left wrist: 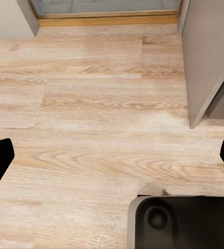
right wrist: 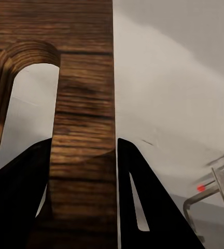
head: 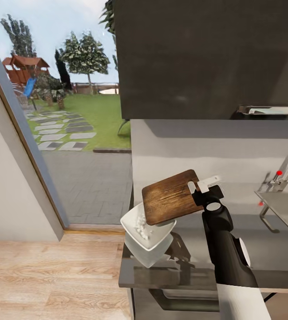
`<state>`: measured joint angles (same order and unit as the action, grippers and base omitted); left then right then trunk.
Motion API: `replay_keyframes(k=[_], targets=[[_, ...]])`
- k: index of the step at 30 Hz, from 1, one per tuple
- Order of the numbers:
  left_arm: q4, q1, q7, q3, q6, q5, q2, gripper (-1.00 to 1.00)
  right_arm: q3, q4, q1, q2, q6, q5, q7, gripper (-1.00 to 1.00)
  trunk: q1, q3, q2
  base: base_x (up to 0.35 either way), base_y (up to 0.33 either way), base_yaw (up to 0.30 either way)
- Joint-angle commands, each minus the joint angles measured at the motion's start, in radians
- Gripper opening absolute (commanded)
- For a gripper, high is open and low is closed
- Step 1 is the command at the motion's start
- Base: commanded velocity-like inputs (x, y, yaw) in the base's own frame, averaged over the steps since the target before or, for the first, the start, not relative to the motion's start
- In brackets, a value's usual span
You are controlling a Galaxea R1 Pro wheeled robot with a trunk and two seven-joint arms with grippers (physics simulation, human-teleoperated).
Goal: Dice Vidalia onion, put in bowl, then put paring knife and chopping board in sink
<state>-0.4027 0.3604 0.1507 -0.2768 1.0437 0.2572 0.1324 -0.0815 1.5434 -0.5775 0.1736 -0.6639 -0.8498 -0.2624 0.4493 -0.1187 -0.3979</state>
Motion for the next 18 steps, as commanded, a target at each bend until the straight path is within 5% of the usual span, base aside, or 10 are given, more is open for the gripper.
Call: replay_keyframes(k=[1, 11, 14, 16, 17, 18], targets=[[-0.002, 0.0, 0.01, -0.009, 0.001, 0.002, 0.001, 1.0, -0.001, 0.001, -0.001, 0.001, -0.002, -0.011, -0.009, -1.0, 0.001, -0.002, -0.002, 0.0, 0.0, 0.0], [-0.002, 0.0, 0.01, -0.009, 0.001, 0.002, 0.001, 1.0, -0.019, 0.01, -0.002, 0.001, 0.0, 0.002, -0.022, -1.0, 0.001, -0.002, -0.002, -0.02, -0.018, 0.0], [-0.001, 0.0, 0.01, -0.009, 0.0, 0.002, 0.002, 1.0, -0.073, 0.024, -0.002, 0.001, 0.001, 0.072, -0.047, -1.0, 0.001, -0.002, -0.002, -0.203, -0.179, 0.0], [0.002, 0.0, 0.01, -0.009, 0.001, 0.002, 0.001, 1.0, -0.127, 0.035, -0.002, 0.001, 0.004, 0.162, -0.085, -1.0, 0.001, -0.002, -0.002, -0.235, -0.203, 0.0], [0.008, 0.0, 0.01, -0.009, 0.0, 0.002, 0.001, 1.0, -0.165, 0.04, -0.002, 0.001, 0.005, 0.24, -0.128, -1.0, 0.001, -0.002, -0.002, -0.247, -0.213, 0.0], [0.009, 0.0, 0.01, -0.009, 0.0, 0.002, 0.001, 1.0, -0.172, 0.041, -0.002, 0.001, 0.005, 0.255, -0.139, -1.0, 0.001, -0.002, -0.002, -0.248, -0.214, 0.0]])
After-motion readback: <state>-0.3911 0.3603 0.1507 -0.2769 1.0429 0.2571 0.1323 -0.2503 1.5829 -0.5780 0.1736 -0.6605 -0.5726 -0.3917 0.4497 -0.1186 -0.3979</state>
